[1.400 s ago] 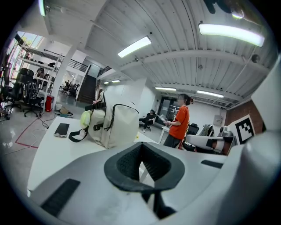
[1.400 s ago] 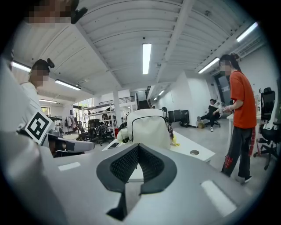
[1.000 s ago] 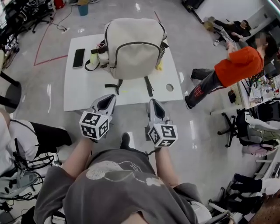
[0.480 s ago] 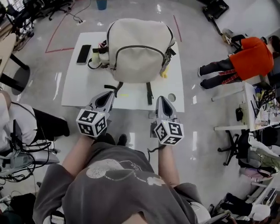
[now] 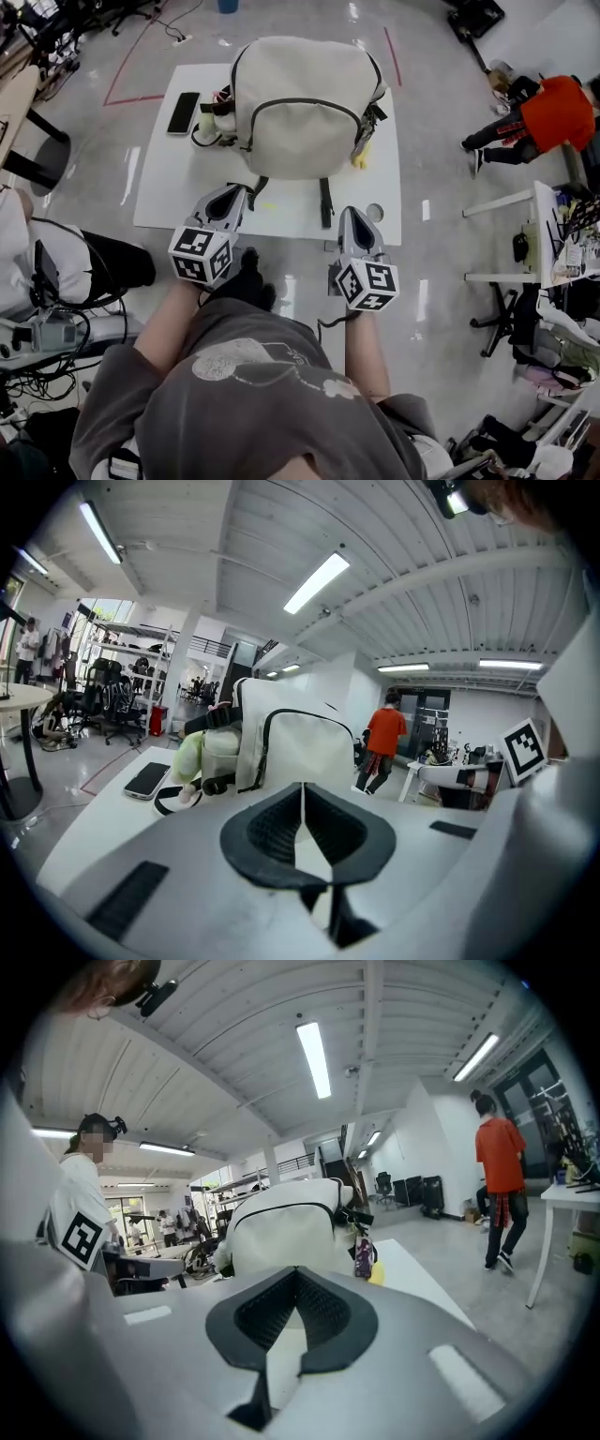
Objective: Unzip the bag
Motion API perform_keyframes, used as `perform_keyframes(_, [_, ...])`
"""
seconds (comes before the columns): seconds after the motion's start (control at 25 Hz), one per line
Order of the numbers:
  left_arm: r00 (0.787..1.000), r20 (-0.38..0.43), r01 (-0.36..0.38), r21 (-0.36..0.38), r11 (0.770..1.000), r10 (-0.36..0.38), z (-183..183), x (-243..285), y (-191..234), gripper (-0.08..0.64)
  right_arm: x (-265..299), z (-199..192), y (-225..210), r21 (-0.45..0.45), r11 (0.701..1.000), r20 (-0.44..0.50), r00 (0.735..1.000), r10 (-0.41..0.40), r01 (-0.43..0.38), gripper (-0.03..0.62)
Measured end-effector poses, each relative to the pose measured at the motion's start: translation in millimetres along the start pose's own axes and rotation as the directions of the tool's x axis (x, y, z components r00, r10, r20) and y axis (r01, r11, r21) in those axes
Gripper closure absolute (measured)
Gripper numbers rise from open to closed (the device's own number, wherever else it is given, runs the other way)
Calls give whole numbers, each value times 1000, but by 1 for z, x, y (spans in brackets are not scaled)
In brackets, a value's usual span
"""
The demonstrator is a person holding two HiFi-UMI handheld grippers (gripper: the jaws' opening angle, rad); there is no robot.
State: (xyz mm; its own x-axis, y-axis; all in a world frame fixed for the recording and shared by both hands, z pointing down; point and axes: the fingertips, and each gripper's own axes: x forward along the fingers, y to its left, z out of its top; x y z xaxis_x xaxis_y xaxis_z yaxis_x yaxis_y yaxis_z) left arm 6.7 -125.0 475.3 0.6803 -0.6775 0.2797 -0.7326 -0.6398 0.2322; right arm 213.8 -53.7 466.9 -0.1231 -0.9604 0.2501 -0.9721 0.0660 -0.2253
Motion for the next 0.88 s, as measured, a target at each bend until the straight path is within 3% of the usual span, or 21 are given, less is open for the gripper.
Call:
perform_keyframes(0.08, [1000, -15, 3, 8, 1000, -3, -2, 11, 5, 500, 7, 3, -10, 17, 999, -1, 1000, -28, 28, 592])
perform_keyframes(0.24, [1000, -27, -9, 22, 1000, 10, 2, 36, 21, 492, 26, 15, -21, 21, 999, -3, 999, -48, 48, 592])
perform_keyframes(0.52, [998, -52, -33, 123, 992, 39, 1, 75, 51, 486, 62, 28, -30, 15, 998, -16, 998, -62, 62, 592])
perform_keyframes(0.72, [997, -79, 7, 184, 983, 7, -14, 100, 68, 455, 93, 29, -34, 4, 997, -29, 996, -81, 81, 592])
perform_keyframes(0.88, [997, -77, 42, 188, 981, -28, -22, 110, 75, 446, 116, 26, -37, 10, 994, -49, 993, -104, 104, 592])
